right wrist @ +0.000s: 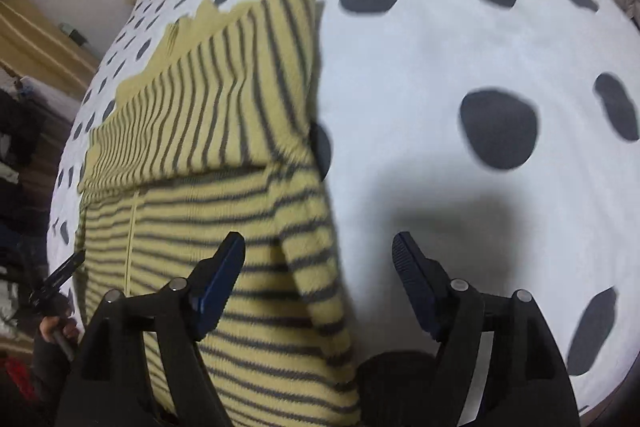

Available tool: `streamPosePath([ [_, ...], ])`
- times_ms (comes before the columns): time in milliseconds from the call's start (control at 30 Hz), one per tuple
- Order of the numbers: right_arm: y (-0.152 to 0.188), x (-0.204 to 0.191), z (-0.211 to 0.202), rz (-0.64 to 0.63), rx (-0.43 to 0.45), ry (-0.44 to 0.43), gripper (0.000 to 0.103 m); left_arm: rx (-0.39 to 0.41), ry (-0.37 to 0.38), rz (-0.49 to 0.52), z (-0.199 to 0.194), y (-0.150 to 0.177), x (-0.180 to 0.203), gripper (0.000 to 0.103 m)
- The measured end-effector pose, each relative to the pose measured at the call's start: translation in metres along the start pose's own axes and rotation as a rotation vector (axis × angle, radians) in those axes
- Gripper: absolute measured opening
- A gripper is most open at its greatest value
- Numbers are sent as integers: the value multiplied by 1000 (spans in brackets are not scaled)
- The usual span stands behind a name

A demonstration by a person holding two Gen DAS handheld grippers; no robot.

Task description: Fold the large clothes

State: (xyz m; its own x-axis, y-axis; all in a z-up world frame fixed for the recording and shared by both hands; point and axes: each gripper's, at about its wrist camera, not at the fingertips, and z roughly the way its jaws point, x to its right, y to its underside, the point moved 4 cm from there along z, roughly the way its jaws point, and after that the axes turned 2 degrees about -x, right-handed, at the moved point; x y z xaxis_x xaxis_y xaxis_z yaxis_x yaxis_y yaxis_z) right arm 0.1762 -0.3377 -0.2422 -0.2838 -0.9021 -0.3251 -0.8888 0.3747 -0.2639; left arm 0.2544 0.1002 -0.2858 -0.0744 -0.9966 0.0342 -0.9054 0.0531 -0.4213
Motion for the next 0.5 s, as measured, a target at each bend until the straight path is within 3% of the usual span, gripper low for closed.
streamPosePath([
  [33,6,-3,7,-11,-21,-6,70,-2,14,-1,-1,1,4,75],
  [67,11,-6,13,-20,-34,-15,53,-8,22,0,-2,2,6,68],
  [100,17,-8,18,-27,-48,-23,32,-20,38,2,-3,4,7,48],
  [133,22,-9,21,-28,-56,-33,22,-40,75,-7,-4,6,9,31],
  [200,28,-9,18,-27,-51,-49,12,-62,104,-22,-8,10,11,8],
  [367,44,-11,-2,-58,-67,-94,7,-82,80,36,-25,28,19,7],
  [500,61,-22,-12,-94,-83,-82,7,-88,64,59,-35,54,16,7],
])
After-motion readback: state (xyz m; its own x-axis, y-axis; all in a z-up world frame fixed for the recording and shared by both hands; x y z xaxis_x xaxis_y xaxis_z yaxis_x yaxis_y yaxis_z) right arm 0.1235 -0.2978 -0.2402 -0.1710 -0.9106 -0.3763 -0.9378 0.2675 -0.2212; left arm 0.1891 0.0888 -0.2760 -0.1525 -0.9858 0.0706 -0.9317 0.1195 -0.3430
